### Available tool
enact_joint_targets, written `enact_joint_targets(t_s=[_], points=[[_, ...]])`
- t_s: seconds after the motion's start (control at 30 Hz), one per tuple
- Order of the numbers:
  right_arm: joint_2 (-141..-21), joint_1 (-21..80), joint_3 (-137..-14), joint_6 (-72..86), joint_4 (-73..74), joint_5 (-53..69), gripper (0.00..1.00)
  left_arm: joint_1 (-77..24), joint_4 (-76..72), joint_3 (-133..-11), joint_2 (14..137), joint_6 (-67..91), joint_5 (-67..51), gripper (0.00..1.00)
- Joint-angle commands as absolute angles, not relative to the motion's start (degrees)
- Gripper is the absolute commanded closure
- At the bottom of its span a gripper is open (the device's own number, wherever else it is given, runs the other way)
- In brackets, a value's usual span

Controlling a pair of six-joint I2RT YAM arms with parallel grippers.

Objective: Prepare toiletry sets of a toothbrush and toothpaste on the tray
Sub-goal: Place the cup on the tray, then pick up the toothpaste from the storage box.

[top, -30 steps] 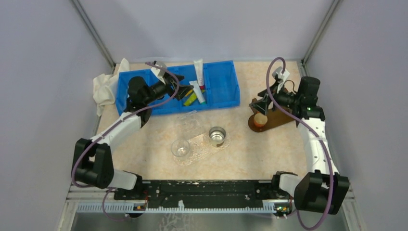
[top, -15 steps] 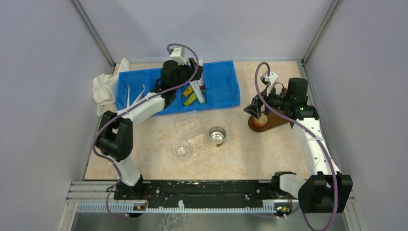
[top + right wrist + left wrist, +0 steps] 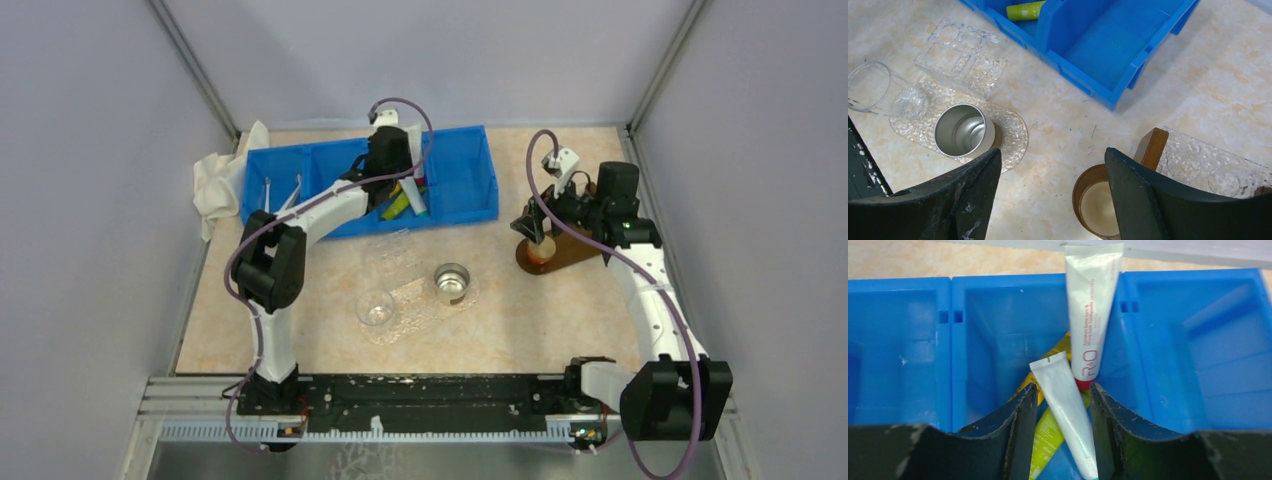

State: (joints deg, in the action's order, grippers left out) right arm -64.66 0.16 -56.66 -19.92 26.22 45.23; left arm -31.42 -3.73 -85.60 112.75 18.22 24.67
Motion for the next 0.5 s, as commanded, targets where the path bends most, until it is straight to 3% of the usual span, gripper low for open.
enact_joint_targets(t_s=[0.0, 0.23, 0.47], points=[[-64.95, 0.26, -59.14, -20.91, 24.60, 44.16, 0.24, -29.22, 2.72, -90.46, 115.63, 17.65, 24.07, 0.52], [-65.15, 0.24, -58.74, -21.03, 24.14, 44.03, 0.24, -27.29, 5.80, -94.40, 120.36, 20.18, 14.33, 0.51], [-65.05, 0.29, -58.49, -20.94, 23.83, 44.12, 0.24, -27.07, 12.77, -101.67, 126.74, 18.68, 15.73, 0.47]])
